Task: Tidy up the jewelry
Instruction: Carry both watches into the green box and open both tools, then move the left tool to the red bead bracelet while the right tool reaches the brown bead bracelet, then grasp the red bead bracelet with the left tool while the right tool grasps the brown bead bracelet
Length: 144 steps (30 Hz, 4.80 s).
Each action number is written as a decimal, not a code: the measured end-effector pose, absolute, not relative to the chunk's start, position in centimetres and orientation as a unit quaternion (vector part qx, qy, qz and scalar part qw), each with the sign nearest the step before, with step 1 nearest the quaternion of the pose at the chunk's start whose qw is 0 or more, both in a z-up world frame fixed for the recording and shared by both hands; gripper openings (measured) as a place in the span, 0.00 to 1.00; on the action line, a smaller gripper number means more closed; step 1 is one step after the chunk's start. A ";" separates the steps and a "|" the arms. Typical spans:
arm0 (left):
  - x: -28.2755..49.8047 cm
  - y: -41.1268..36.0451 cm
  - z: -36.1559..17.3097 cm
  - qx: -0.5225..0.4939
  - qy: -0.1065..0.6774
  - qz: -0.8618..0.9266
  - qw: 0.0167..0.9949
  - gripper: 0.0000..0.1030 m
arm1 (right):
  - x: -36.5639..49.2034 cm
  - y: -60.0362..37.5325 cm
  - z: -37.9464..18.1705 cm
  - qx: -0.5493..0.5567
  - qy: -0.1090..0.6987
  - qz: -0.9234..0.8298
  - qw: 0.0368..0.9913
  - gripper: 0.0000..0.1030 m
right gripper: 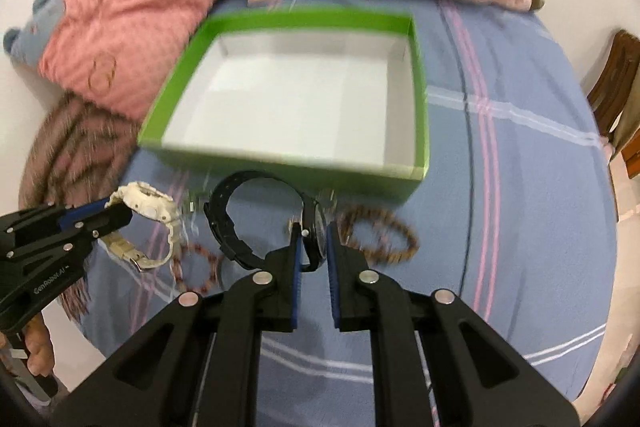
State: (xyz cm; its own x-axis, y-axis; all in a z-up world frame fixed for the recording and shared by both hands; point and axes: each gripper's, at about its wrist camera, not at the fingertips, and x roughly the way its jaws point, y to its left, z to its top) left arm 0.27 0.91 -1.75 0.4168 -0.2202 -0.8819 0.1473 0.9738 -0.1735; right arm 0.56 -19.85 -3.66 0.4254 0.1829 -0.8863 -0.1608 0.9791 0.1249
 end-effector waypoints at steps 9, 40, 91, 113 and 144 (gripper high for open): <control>8.4 -0.4 -1.4 -0.028 0.510 -0.077 0.856 0.13 | 8.6 -19.4 -2.9 0.004 0.496 0.079 0.864 0.11; 7.8 0.0 -2.9 -0.014 0.526 -0.064 0.848 0.23 | 7.7 -19.5 -4.0 0.013 0.521 0.121 0.845 0.50; -2.6 -0.3 -12.0 0.006 0.614 -0.084 0.785 0.36 | 6.1 -28.6 -13.2 0.104 0.596 0.012 0.796 0.26; -2.2 -1.1 -13.3 0.036 0.616 -0.089 0.782 0.32 | 3.3 -26.9 -14.6 0.033 0.609 0.036 0.792 0.07; -4.2 0.4 -3.8 0.016 0.539 -0.111 0.835 0.07 | 0.5 -26.6 -4.6 0.057 0.528 0.081 0.844 0.07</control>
State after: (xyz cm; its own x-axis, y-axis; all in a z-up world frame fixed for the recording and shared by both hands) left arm -4.24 0.44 -3.79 0.3939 -0.1692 -0.9035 0.2027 0.9747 -0.0942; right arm 0.48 -26.62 -4.56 0.4300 0.1972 -0.8810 -0.0770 0.9803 0.1818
